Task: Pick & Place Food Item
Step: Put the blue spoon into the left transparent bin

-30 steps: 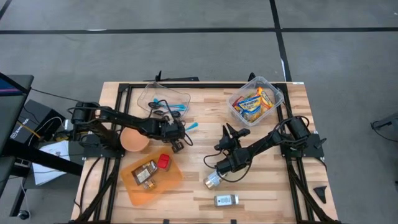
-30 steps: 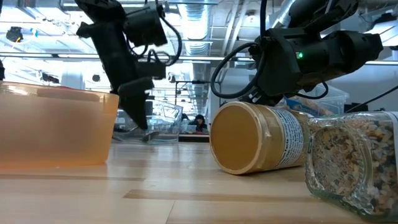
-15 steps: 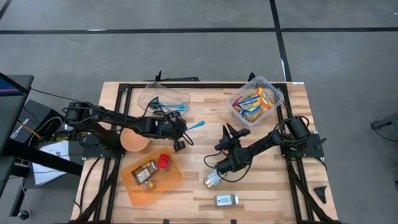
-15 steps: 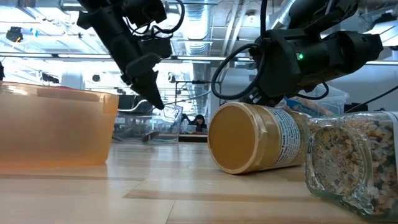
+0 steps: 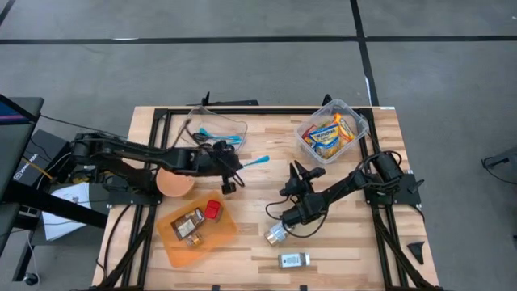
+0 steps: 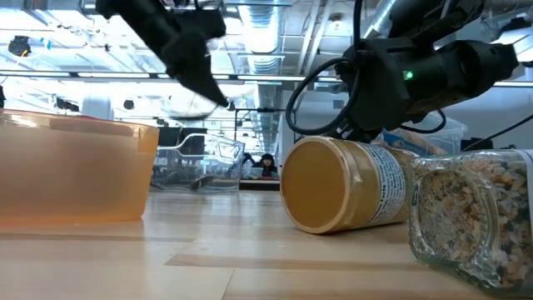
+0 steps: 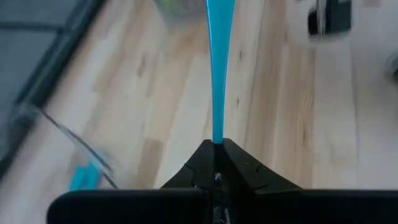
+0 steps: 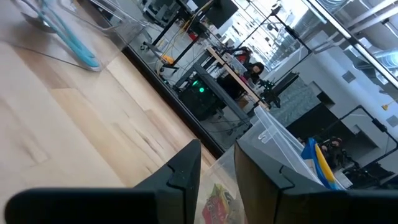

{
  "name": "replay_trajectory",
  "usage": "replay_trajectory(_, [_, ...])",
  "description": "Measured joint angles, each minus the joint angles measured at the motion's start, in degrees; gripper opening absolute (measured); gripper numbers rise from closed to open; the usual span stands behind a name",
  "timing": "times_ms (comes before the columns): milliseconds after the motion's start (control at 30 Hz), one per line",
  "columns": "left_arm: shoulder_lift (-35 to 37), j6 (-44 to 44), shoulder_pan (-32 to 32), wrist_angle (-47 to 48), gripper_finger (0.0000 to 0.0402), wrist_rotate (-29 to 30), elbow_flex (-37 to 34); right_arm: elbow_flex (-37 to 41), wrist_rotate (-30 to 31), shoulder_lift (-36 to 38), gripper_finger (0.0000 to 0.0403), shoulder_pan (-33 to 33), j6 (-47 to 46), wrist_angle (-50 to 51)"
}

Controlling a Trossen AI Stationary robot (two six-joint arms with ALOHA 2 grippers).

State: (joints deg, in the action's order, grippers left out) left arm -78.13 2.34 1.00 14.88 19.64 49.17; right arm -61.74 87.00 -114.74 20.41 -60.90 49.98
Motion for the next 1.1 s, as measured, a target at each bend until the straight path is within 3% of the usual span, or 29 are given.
replay_trajectory(333, [16.9,-8.0,-0.5,1.4,0.0005,2.3,0.0,-0.2,-0.8,0.0,0.0092,5.1,-0.1,-1.2])
replay_trajectory(533, [23.0,-12.9,-1.1,2.8,0.0005,3.8,0.0,-1.3,-0.8,0.0,0.0092,8.0,-0.2,-1.3])
replay_trajectory(800, [22.6,-19.4,-2.6,3.1,0.0005,5.5,-0.1,-4.1,-0.2,0.0,0.0092,9.7,0.0,-1.1])
replay_trajectory(1000, [20.3,-23.5,-11.1,4.3,0.0005,5.3,-0.1,-4.2,-0.2,0.0,0.0092,9.3,0.0,-0.7])
replay_trajectory(1100, [18.7,-23.6,-16.9,5.8,0.0005,1.8,-0.1,-4.2,-0.2,0.0,0.0092,9.0,1.1,-1.2])
